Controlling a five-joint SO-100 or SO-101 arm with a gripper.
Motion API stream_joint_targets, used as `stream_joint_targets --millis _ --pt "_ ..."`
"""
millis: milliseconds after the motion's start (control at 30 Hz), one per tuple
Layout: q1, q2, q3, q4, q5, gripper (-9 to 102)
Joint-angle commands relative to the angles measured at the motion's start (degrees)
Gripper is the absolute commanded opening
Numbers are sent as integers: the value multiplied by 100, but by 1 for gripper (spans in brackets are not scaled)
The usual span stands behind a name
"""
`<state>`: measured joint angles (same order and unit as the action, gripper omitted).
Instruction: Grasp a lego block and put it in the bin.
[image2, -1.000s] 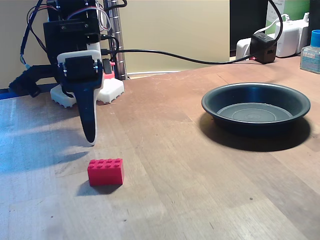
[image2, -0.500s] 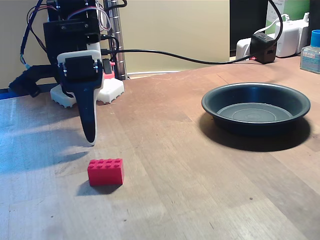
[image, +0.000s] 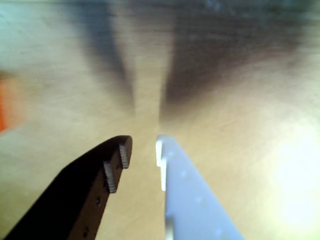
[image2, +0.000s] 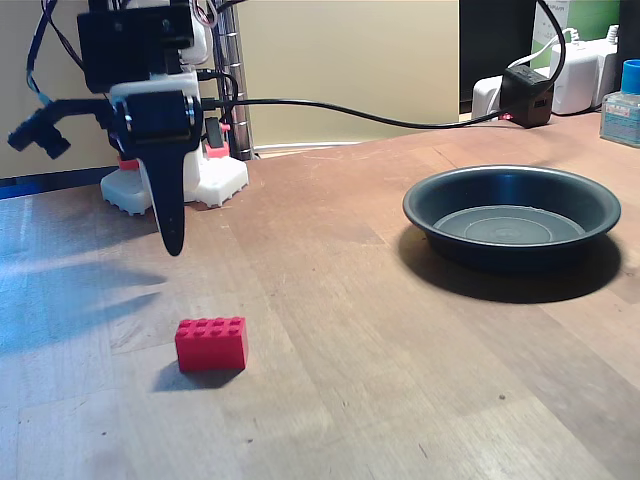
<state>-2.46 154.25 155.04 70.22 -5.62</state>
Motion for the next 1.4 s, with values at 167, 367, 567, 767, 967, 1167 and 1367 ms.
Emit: stream_joint_targets --millis 167,367,567,767,967,1167,1367 --pt "-97 -2224 -2654 1037 -290 0" --pt "-202 -4245 -4342 1477 -413 0" --pt "-413 -5713 -6100 1846 -343 1" --pt "-404 -6680 -7058 1925 -396 1" --pt "-325 -7093 -7207 1802 -325 18" --pt "-211 -7146 -7093 1617 -334 21" --pt "-264 -7761 -7119 1345 -325 21"
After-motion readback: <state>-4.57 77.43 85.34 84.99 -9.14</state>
